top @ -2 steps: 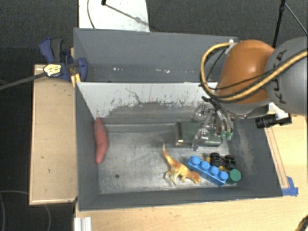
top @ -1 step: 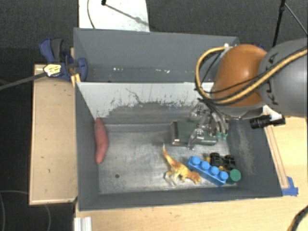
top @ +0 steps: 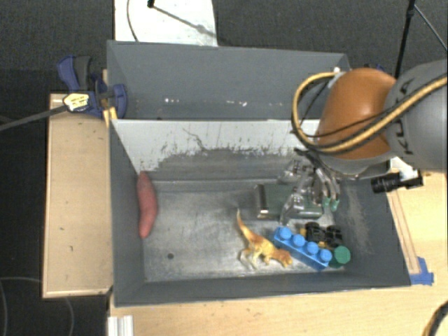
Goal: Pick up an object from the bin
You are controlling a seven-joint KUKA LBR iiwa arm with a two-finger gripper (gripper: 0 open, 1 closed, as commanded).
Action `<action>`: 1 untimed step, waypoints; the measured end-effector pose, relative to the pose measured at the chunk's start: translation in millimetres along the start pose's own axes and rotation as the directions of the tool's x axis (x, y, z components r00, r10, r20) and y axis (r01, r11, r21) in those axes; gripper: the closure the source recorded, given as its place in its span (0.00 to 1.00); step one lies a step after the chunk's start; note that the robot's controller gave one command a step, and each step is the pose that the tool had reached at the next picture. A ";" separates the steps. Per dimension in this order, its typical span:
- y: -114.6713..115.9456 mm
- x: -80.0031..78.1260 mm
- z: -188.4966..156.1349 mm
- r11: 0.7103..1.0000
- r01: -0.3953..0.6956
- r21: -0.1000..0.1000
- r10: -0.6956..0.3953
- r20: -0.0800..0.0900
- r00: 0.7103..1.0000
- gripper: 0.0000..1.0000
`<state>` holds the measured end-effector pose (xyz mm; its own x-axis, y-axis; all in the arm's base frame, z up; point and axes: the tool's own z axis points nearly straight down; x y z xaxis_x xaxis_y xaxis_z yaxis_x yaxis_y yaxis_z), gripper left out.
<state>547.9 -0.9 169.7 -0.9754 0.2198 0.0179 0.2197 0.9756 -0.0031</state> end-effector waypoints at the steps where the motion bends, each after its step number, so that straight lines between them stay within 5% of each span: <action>1: 6.2 -12.4 -2.3 0.999 -0.040 -0.009 0.040 0.036 0.999 1.00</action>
Offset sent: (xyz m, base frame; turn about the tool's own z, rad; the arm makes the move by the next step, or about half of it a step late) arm -0.0321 -0.0030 0.1602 -0.2765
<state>561.4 2.3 171.8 -0.9659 0.2583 -0.0179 0.2583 0.9661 0.0048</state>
